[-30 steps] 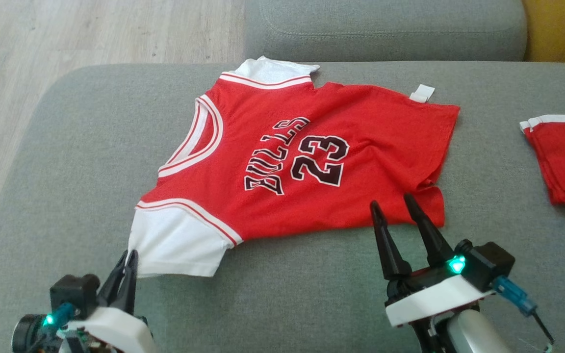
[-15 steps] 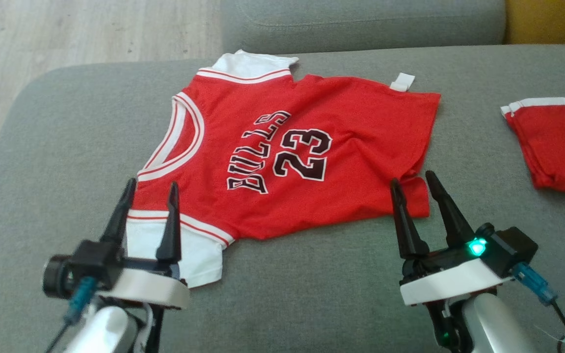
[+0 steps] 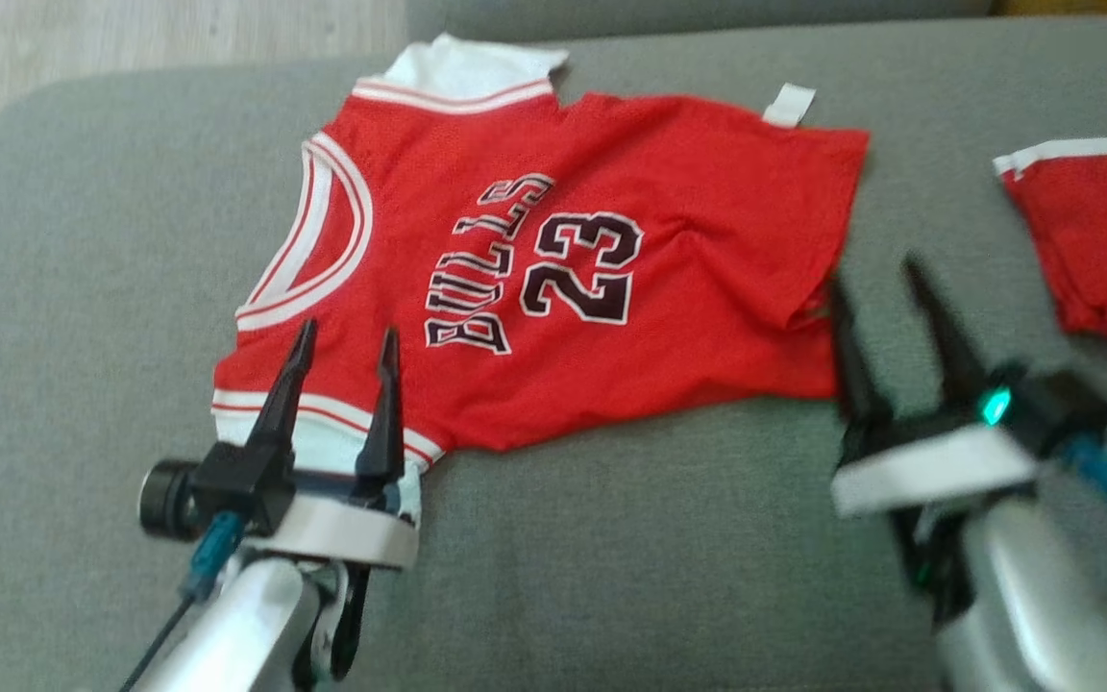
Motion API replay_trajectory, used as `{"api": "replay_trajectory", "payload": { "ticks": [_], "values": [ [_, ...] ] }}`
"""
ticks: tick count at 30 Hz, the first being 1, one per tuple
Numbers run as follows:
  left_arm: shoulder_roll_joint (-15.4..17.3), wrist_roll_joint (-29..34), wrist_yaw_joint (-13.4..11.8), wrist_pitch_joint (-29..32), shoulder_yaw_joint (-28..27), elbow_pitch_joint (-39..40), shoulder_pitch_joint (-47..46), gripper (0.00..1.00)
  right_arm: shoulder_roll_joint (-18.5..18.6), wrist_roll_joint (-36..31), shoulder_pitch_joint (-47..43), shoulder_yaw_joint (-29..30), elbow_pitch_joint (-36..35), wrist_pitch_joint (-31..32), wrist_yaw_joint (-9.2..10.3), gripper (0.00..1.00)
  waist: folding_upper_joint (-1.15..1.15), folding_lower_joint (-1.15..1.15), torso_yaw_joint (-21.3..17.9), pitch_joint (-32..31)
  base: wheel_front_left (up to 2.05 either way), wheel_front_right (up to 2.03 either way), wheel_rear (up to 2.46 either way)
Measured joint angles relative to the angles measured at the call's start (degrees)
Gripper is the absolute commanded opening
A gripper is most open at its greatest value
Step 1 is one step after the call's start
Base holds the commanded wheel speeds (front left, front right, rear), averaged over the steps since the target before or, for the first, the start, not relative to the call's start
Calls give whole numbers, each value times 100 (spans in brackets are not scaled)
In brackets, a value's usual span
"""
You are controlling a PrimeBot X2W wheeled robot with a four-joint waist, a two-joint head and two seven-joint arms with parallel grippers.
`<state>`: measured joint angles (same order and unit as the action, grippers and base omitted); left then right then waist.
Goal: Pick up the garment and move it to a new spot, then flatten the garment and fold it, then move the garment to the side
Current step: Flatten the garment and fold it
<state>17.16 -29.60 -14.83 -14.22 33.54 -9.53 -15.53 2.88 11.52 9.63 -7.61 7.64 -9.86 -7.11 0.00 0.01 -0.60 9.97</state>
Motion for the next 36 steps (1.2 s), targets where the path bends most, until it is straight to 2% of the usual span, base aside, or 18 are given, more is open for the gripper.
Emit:
{"api": "replay_trajectory", "payload": {
  "ticks": [4,9,10,11,12,15,22,28,30,31,32,36],
  "values": [
    [-124,62,98,-7,-1,-86,-305,100,91,-247,1044,581,264,617,0,100,0,0,131,315,0,0,0],
    [-275,145,231,-9,-9,-155,-565,100,365,-424,2248,1336,1478,1714,0,100,0,1,339,687,0,0,0],
    [-275,145,231,-9,-9,-155,-565,100,365,-424,2248,1336,1478,1714,0,100,0,1,339,687,0,0,0],
    [-355,146,280,-24,-12,-196,-655,100,482,-474,2586,1440,2002,2018,0,100,0,1,435,809,0,0,0],
    [-355,146,280,-24,-12,-196,-655,100,482,-474,2586,1440,2002,2018,0,100,0,1,435,809,0,0,0],
    [-447,220,355,-25,-15,-257,-740,100,545,-552,2970,1562,2727,2303,0,100,0,1,577,946,0,0,0],
    [-616,333,485,-32,-63,-274,-779,100,778,-704,3642,1971,3983,2490,0,100,0,0,832,1155,0,0,0],
    [-711,437,584,-32,-201,-274,-819,100,923,-723,4121,2042,4631,2558,0,100,0,-1,987,1299,0,0,0],
    [-733,466,616,-32,-216,-280,-850,100,1020,-726,4275,1907,4787,2557,0,100,0,-1,1029,1341,0,0,0],
    [-747,489,630,-32,-222,-291,-871,100,1066,-726,4329,1839,4846,2544,0,63,0,-1,1046,1356,0,0,0],
    [-760,497,637,-32,-233,-294,-885,100,1103,-746,4369,1747,4892,2471,0,0,0,-1,1059,1367,0,0,0],
    [-809,509,677,-32,-333,-315,-883,100,1169,-747,4394,1440,5007,2061,0,0,0,0,1051,1360,0,0,0]
  ]
}}
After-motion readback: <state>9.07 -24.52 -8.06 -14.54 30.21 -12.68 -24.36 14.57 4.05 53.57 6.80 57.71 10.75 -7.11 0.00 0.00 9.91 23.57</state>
